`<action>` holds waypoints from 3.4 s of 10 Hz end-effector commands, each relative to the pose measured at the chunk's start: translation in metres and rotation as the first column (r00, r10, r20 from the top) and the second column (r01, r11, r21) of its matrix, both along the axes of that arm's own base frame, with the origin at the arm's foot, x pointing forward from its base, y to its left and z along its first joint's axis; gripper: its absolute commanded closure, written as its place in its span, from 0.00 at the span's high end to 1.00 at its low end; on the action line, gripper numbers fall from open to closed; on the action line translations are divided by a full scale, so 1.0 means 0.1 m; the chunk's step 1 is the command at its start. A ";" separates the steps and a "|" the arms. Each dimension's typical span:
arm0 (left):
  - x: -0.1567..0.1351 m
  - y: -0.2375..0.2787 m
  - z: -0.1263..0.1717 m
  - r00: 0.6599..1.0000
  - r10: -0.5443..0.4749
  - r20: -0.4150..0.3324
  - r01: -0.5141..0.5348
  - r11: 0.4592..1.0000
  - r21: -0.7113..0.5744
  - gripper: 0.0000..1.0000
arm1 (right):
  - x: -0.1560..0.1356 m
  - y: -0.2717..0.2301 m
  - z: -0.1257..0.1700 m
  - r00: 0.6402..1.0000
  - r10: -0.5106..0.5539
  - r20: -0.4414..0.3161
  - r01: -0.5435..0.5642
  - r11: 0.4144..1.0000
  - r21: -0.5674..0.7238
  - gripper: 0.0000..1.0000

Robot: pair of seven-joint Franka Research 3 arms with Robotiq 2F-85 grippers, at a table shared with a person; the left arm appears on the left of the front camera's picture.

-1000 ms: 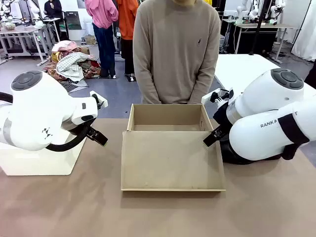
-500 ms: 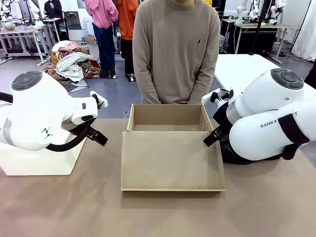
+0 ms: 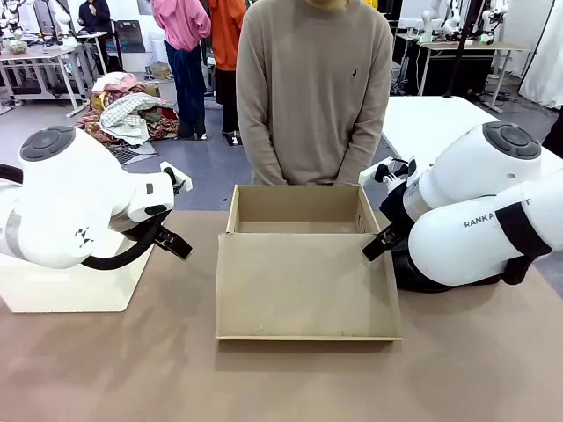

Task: Pack the shoes into the box.
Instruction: Place one shoe of the Shoes into the Shoes Box.

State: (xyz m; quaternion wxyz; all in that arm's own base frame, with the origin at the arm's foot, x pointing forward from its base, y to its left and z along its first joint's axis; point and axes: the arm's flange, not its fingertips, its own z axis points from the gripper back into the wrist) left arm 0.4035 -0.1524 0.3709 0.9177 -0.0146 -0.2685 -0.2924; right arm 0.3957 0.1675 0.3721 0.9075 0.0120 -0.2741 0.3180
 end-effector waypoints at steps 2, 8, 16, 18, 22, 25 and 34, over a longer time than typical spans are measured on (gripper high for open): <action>0.00 0.00 0.00 1.000 0.000 0.000 0.000 1.000 0.000 1.00 | 0.00 0.00 0.00 1.000 0.000 0.000 0.000 1.000 0.000 1.00; 0.00 0.00 0.00 1.000 0.000 0.000 0.000 1.000 0.000 1.00 | 0.00 0.00 0.00 1.000 0.000 0.000 0.000 1.000 0.000 1.00; -0.05 -0.08 0.43 1.000 -0.021 0.016 0.021 0.999 0.024 1.00 | -0.05 -0.09 0.29 1.000 -0.004 0.007 0.004 1.000 0.010 1.00; -0.07 -0.13 0.71 0.999 -0.044 0.019 0.043 0.998 0.046 1.00 | -0.10 -0.13 0.58 1.000 -0.003 0.009 0.003 1.000 0.016 1.00; -0.13 -0.18 1.18 0.997 -0.076 0.006 0.076 0.995 0.070 1.00 | -0.24 -0.21 1.12 1.000 0.028 0.000 -0.029 1.000 0.008 1.00; -0.16 -0.21 1.34 0.995 -0.098 0.012 0.096 0.992 0.082 1.00 | -0.30 -0.23 1.25 0.999 0.042 0.006 -0.042 0.999 0.021 1.00; -0.50 0.21 1.92 0.869 -0.433 0.241 0.440 0.897 0.024 1.00 | -0.80 -0.60 1.75 0.947 0.242 0.212 -0.272 0.954 0.125 1.00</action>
